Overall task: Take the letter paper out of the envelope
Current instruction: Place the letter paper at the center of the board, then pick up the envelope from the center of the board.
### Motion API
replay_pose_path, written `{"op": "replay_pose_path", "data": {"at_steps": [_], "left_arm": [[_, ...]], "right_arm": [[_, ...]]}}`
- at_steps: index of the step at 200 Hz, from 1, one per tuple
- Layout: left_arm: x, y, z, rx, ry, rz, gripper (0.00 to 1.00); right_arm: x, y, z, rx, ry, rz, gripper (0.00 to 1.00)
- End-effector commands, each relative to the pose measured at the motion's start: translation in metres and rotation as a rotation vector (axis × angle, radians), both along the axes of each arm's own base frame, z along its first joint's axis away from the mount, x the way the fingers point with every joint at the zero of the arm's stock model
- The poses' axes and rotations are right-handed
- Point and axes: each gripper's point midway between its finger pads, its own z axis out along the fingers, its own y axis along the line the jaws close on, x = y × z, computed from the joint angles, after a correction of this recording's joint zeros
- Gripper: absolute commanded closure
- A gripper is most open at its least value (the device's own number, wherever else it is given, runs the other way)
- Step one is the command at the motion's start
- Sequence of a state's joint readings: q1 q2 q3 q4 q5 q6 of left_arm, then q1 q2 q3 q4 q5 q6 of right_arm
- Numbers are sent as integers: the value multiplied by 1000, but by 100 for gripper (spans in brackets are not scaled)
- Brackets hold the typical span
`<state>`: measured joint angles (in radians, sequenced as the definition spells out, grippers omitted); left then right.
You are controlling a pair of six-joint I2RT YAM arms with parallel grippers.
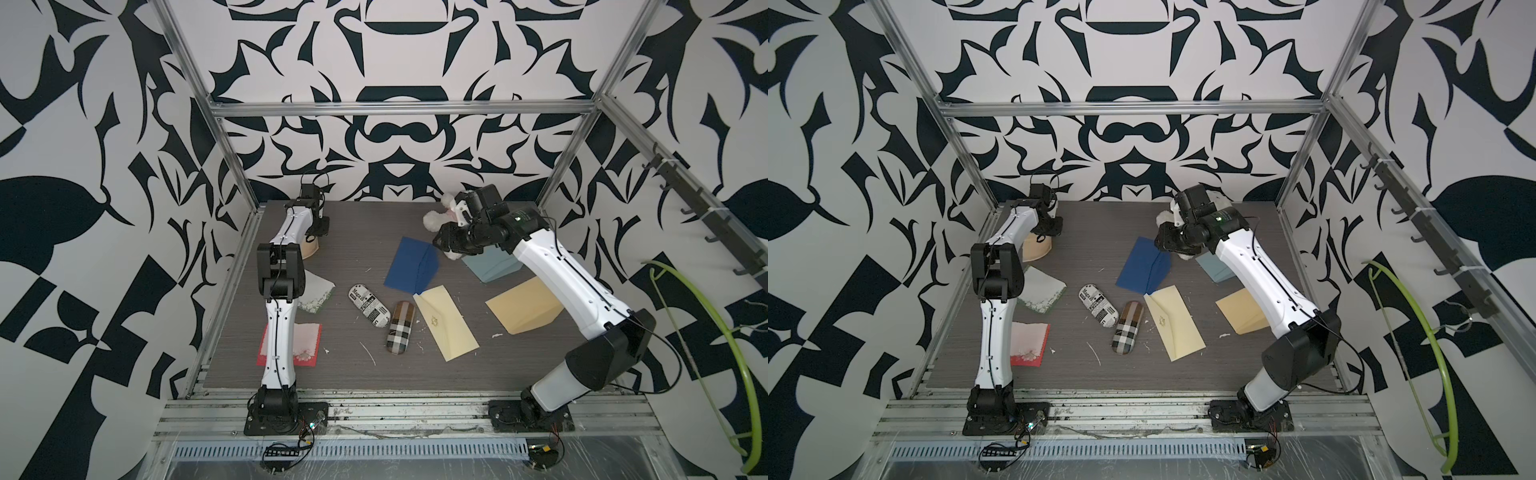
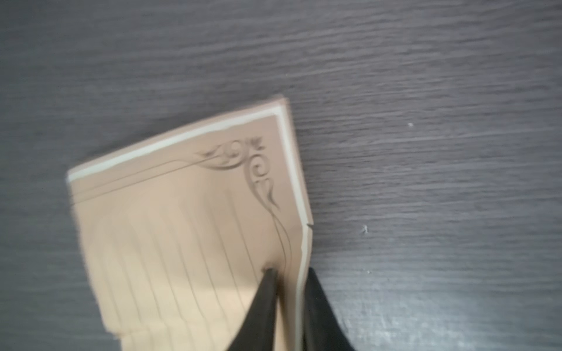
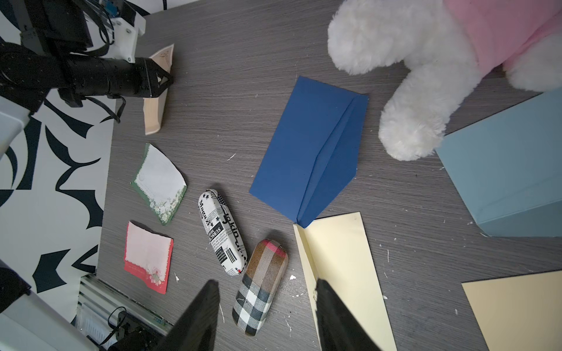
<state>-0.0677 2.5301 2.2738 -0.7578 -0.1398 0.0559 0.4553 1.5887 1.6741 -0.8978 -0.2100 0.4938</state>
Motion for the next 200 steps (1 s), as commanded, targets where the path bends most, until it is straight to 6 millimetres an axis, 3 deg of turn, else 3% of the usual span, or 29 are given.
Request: {"op": "replay_pose_path", "data": {"at_steps": [1,27,62,95,132,162,177,200], "left_arm": [[-1,-12,0,-10,6,-24,66],[-3,-20,12,10,-8,-31,46],[-12,-42,27,-6,-17,-47,34],[-20,-60,71,-14,-71,-37,20],[-43,-72,137,-171,-109,41,18],[-74,-86,189,-383,-126,143,18],[-94,-98,206,-518,-106,187,18],[-128,-120,214,-723,-22,236,20]], "right_arm": [[-5,1,8,18,-21,5,46],[-6,0,4,15,-16,4,46],[-9,-2,3,18,-24,-6,47],[-10,-5,4,13,-38,-1,46],[-9,-5,9,25,-82,3,45],[-8,-13,-6,-22,-91,-12,43],[-9,-16,-17,-53,-85,0,42],[-11,-26,-42,-129,-35,-5,42]]}}
